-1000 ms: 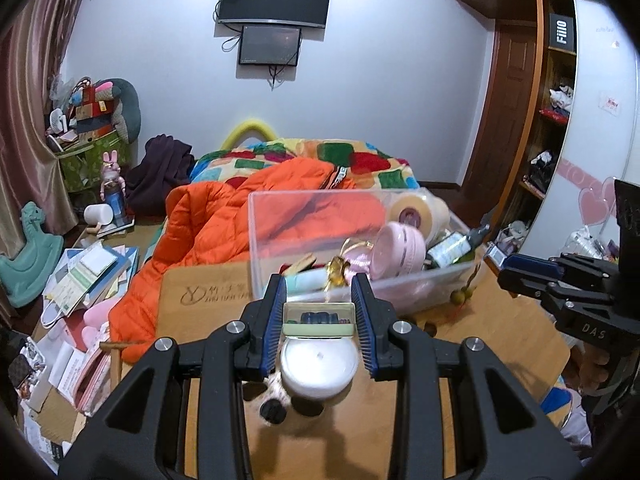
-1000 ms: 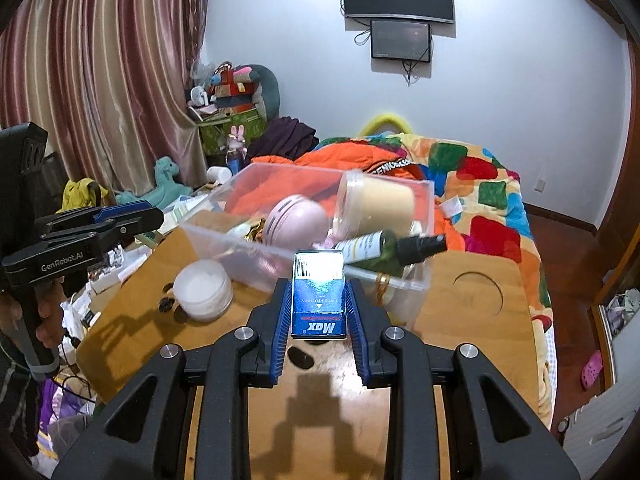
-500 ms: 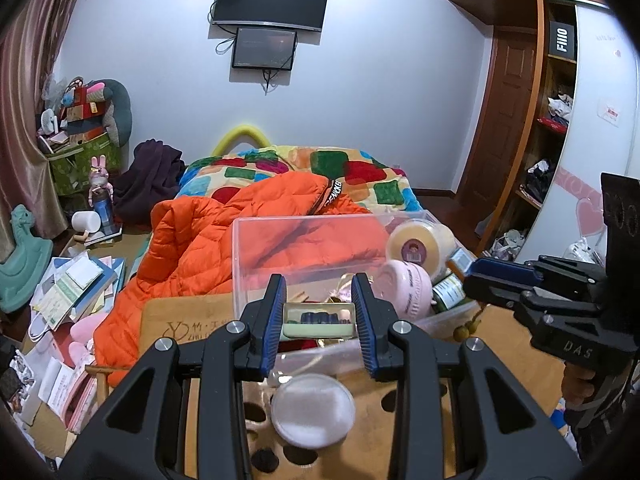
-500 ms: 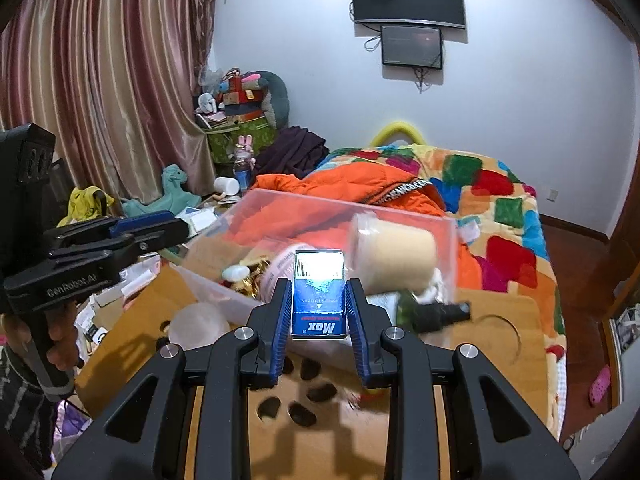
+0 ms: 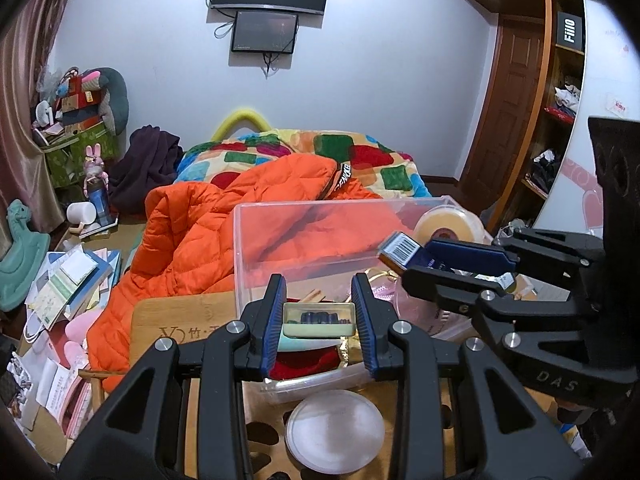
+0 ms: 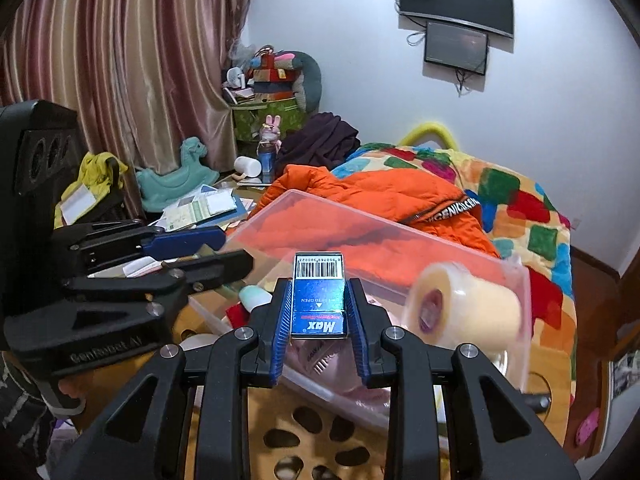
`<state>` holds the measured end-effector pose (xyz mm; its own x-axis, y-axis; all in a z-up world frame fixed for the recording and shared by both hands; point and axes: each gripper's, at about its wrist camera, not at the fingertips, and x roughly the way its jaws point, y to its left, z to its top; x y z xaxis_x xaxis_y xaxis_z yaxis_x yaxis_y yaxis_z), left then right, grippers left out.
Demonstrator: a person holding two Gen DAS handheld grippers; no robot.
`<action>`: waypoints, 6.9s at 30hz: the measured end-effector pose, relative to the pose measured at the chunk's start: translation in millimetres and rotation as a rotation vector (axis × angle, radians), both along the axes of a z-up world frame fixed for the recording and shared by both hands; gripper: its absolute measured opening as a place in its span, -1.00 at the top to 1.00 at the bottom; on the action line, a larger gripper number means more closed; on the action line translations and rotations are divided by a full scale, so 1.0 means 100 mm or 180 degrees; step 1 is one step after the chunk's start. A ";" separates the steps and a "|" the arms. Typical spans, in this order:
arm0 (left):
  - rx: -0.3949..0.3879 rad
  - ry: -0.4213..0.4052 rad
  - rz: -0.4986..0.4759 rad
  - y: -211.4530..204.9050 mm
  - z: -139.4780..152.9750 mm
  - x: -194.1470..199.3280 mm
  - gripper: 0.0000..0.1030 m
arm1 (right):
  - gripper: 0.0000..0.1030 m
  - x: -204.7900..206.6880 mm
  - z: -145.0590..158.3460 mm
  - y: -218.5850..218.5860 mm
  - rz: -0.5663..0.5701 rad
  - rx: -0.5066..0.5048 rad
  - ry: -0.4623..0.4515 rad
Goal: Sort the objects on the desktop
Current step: 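Carry the tin and blue card box over the box, then lower the tin and card box into the box and open both tools, then grasp the white round container with the left tool while the right tool grasps the pear keychain, then carry the white container and pear keychain over the box, then lower the container and keychain into the box and open both tools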
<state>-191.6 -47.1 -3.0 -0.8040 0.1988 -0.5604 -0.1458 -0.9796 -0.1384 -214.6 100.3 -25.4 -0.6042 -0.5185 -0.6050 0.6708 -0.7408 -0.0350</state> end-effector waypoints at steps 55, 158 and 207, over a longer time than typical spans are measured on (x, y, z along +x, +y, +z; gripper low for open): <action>-0.0169 -0.0200 0.0061 0.16 -0.32 0.73 -0.36 | -0.10 0.38 -0.21 1.38 -0.1104 -0.0247 -0.0316; -0.0147 0.0232 0.0089 0.25 0.13 0.24 -0.24 | 0.50 0.02 -0.23 0.66 -0.0798 -0.0402 -0.0340; -0.0344 0.0133 0.0137 0.25 0.00 0.36 -0.24 | 0.44 0.09 -0.71 1.08 -0.1223 -0.0475 -0.0873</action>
